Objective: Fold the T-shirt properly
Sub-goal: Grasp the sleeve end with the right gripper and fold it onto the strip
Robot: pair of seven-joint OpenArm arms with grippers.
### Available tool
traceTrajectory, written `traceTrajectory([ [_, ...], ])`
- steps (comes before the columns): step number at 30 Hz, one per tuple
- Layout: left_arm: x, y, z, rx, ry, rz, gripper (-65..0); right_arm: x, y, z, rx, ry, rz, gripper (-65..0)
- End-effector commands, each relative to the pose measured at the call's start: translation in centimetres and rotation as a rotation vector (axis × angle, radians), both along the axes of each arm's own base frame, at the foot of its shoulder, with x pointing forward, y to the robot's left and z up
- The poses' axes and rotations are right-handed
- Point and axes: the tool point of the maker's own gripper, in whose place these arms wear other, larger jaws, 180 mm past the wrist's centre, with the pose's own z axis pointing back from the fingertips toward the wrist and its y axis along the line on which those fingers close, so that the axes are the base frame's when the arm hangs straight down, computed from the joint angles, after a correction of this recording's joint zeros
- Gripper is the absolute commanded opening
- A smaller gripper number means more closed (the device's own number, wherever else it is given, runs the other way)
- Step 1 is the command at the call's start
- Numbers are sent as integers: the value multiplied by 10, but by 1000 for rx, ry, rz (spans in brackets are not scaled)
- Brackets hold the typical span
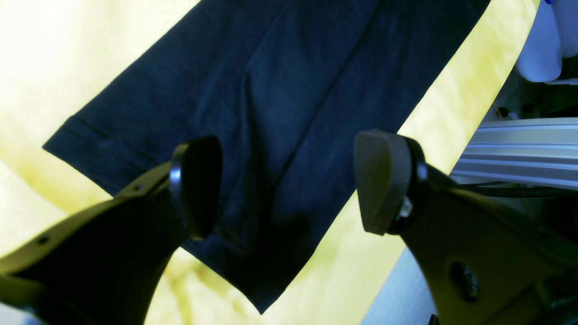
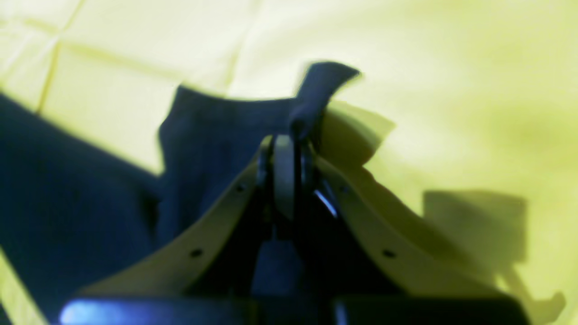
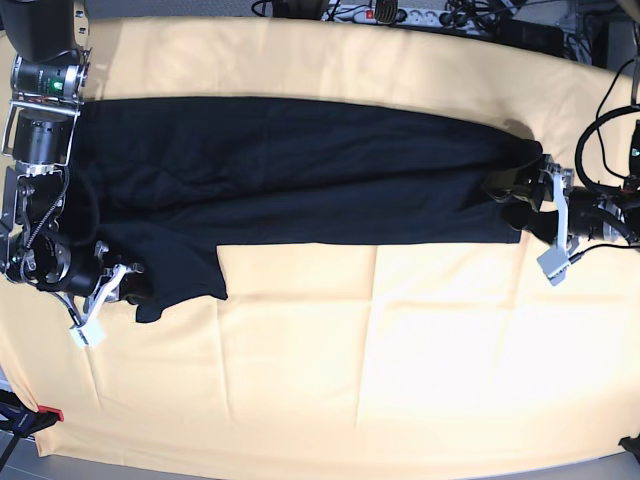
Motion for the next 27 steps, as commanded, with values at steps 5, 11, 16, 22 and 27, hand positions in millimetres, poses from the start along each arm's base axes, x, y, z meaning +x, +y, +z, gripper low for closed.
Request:
traceTrajectory([
  [5,8,2,16,-15,-45,3,-179,-21,9,36,-44,-127,86,-650],
  [11,8,2,16,-15,-45,3,-179,-76,31,47,-163,-198,226,-650],
  [16,8,2,16,-15,-46,3,-179,-118,40,49,-234,-199,328,-650],
  [22,8,2,16,-15,-46,3,-179,-154,48,39,-270,-152,400,-650],
  [27,8,2,16,-15,-46,3,-179,-177,42,20,-291,-58,420,-650],
])
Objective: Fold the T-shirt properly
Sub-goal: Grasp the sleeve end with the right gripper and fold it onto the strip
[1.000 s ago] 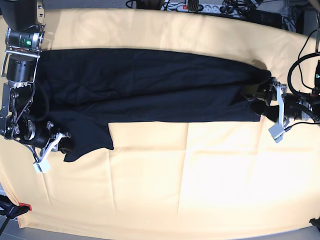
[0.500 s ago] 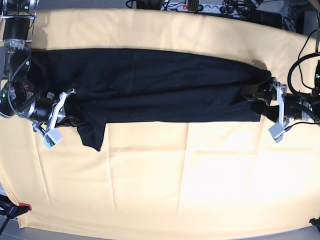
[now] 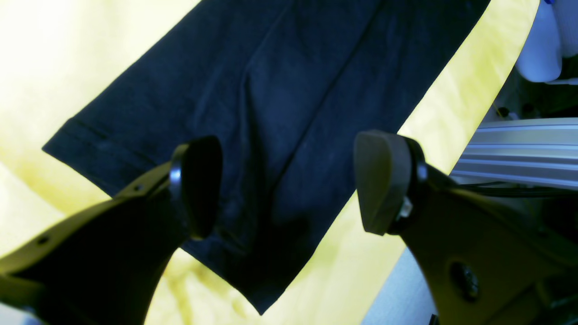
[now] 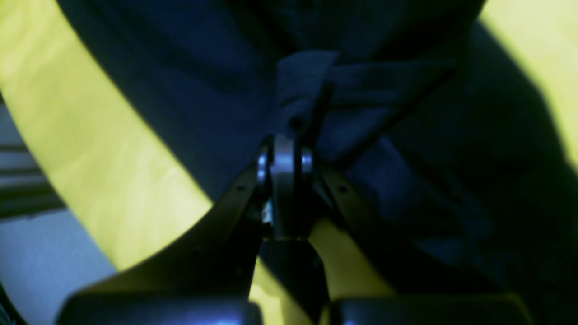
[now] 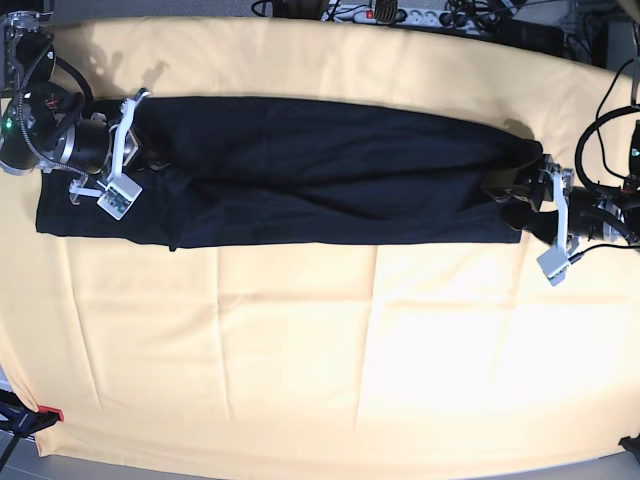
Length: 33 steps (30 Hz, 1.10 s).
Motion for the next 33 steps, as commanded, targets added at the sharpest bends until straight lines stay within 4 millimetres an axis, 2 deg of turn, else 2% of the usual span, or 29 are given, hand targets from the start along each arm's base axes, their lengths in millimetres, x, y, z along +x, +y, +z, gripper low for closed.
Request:
traceTrajectory([
  [1,8,3,16,-13,-45,3,-179,2,-2,8,0,-22,15,-650],
  [8,8,3,16,-12,-45,3,-179,-20,-16,-1,-64,79,51,-650],
  [11,8,5,16,-7,-46,5,-179,-39,-12,0,-36,177,103,-650],
  [14,10,5,18,-8,-51,4,-179,-45,-1,11,56,203,140,-650],
  [16,11,5,19,-7,-56,4,-179,-47,1,17,79,208,152,-650],
  [20,11,11,21,12,-58,7,-179,-45,-9,15,28,208,152,-650],
  [25,11,28,27,62,-61,19,-179,-39,-39,-3,-159,194,108,-650],
  [30,9,41,31,101,-60,28,-179,-32,-54,-8,-249,160,78,-650],
  [31,9,44,32,109,-60,30,-179,-31,-57,-9,-266,158,75,-629],
  [33,9,49,34,124,-60,33,-179,-30,-62,-9,-292,156,73,-489],
])
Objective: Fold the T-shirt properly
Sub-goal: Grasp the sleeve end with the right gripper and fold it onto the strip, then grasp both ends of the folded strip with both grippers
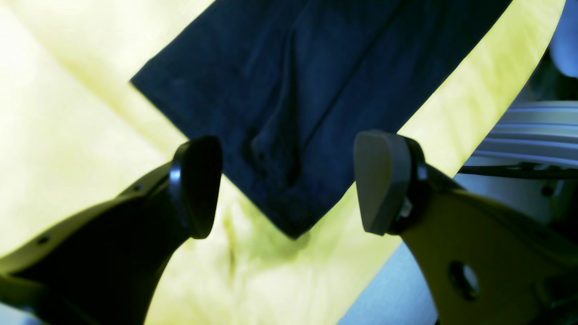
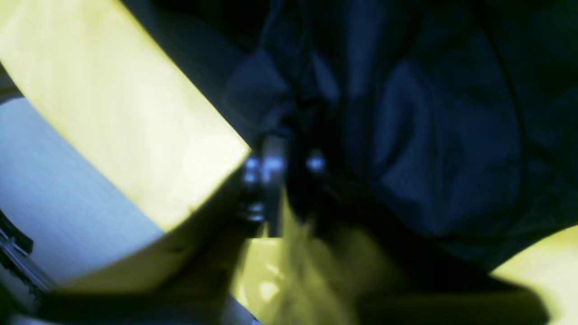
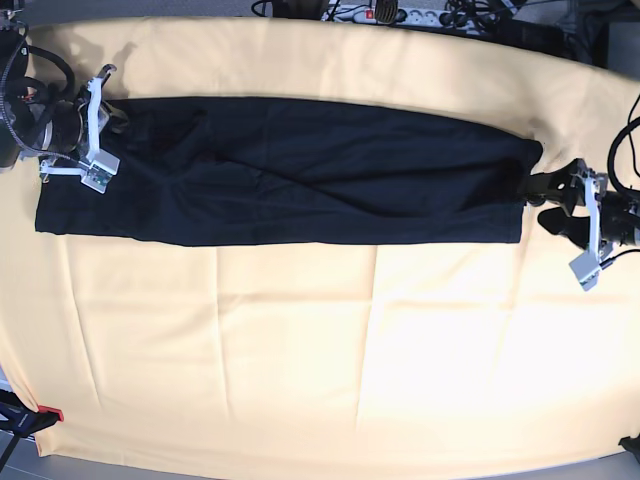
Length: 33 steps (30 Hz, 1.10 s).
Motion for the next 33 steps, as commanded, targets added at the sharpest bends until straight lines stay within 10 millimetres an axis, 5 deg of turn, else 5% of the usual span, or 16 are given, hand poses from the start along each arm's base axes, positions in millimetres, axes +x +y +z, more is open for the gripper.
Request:
traceTrajectory([
  [1,8,6,18,4,-47,2,-179,5,-8,8,-31,-23,18,-410],
  [4,7,13,21,25,-47,7,-179,3,-20,11,-81,-3,33,-274],
  [11,6,20,24,45,-47,13,-179,10,-18,38,-99,-60,76,-273],
  [16,6,19,23,43,-46,11,-179,36,-28,62,-60,-188,-60,-273],
  [23,11,26,21,58,-71,47,-179,64,-68,89,-38,-385,-369,-273],
  [29,53,63,49,-58,-208,351,-179,60,-102,83,-7,-424,-602,-273],
  [33,54,100,43,-194,-208,572,-179,55,-105,76,30,-422,-658,-273],
])
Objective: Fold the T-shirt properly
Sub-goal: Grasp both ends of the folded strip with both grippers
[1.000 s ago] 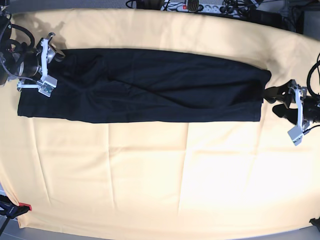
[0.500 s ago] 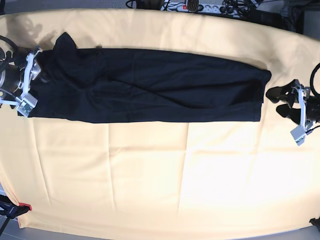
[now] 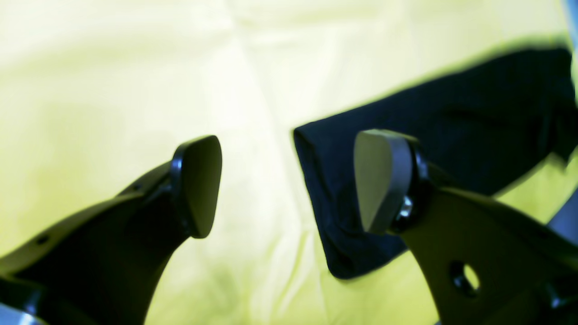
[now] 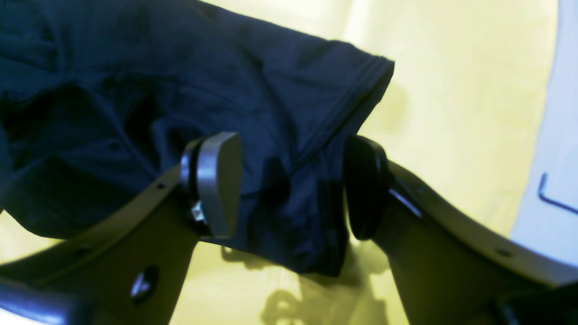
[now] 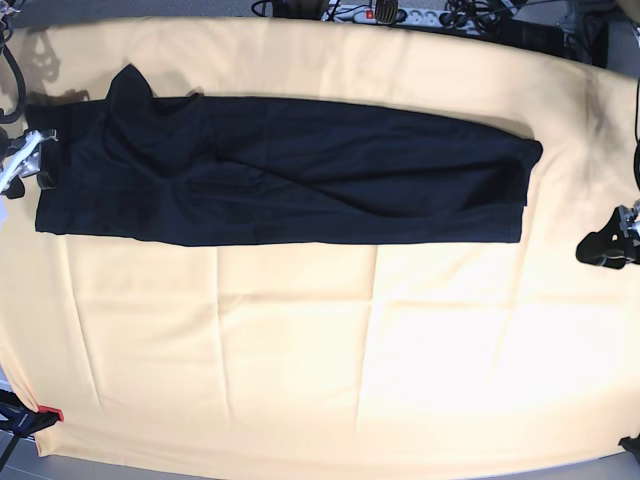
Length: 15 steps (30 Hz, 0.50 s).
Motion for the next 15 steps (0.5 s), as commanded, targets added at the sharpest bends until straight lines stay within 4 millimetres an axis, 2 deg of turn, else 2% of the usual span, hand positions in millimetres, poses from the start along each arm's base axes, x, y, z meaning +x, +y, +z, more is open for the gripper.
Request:
traceTrajectory([
  [1,0,12,8,-20,-25,39,-179,6,-3,12,-19,-42,12,-274],
  [3,-9,15,-9,-113,1,93,-179,6,-2,12,-17,-47,18,-273],
  [7,-26,5,-46,-211,77,128,-179,9,-1,15,-11,-70,20,-273],
  [15,-36,-36,-83,-269,165,70,-179,10,-1,16,-11,-76,20,-273],
])
